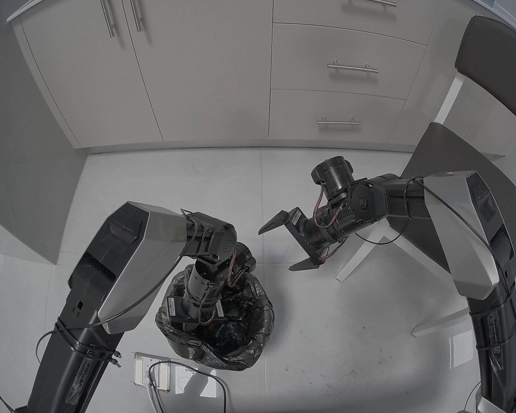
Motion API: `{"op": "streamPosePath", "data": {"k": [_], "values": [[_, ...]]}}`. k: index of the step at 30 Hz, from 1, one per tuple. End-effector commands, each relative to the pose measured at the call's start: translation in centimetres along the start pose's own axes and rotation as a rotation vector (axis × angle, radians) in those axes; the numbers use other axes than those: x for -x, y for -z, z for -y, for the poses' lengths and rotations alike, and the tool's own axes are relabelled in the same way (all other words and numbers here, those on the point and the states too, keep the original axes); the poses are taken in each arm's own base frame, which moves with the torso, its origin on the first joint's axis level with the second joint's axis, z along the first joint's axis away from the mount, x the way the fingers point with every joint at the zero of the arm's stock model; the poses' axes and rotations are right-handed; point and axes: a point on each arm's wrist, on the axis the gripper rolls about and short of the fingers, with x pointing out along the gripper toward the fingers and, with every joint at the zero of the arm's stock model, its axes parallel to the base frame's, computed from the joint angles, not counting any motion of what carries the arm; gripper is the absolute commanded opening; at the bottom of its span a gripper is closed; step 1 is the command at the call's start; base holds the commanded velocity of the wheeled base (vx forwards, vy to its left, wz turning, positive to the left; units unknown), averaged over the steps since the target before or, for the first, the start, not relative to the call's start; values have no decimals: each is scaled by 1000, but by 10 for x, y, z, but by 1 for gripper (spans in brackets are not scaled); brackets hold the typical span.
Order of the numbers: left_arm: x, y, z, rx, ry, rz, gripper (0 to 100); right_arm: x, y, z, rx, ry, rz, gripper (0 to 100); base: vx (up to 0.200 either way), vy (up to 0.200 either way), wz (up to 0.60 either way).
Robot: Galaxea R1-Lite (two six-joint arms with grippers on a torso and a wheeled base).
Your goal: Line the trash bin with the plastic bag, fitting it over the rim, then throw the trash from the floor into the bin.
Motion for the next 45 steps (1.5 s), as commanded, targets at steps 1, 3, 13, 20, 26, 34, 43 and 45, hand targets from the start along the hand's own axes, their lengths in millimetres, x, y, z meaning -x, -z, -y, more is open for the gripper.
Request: {"op": "streamPosePath", "data": {"k": [1, 3, 13, 20, 26, 34, 43, 45], "values": [[-1, 1, 0, 21, -7, -7, 0, 0, 0, 0, -1, 1, -1, 100, 0, 0, 0], [-2, 2, -1, 30, -16, -16, 0, 0, -1, 1, -2, 0, -1, 100, 0, 0, 0], [-2, 9, 0, 43, -31, -74, 0, -2, -1, 2, -5, 4, -3, 100, 0, 0, 0], [-10, 12, 0, 71, -74, -108, 0, -2, -3, 5, -11, 7, 2, 100, 0, 0, 0], [-5, 21, 6, 86, -62, -124, 0, -1, -7, 7, -14, 2, 10, 100, 0, 0, 0], [0, 32, 3, 109, -99, -219, 0, 6, -17, 10, -21, -13, 36, 100, 0, 0, 0], [4, 44, 7, 104, -124, -254, 0, 15, -23, 10, -29, -20, 56, 100, 0, 0, 0], [4, 45, 7, 102, -127, -255, 0, 16, -24, 10, -29, -21, 58, 100, 0, 0, 0]]}}
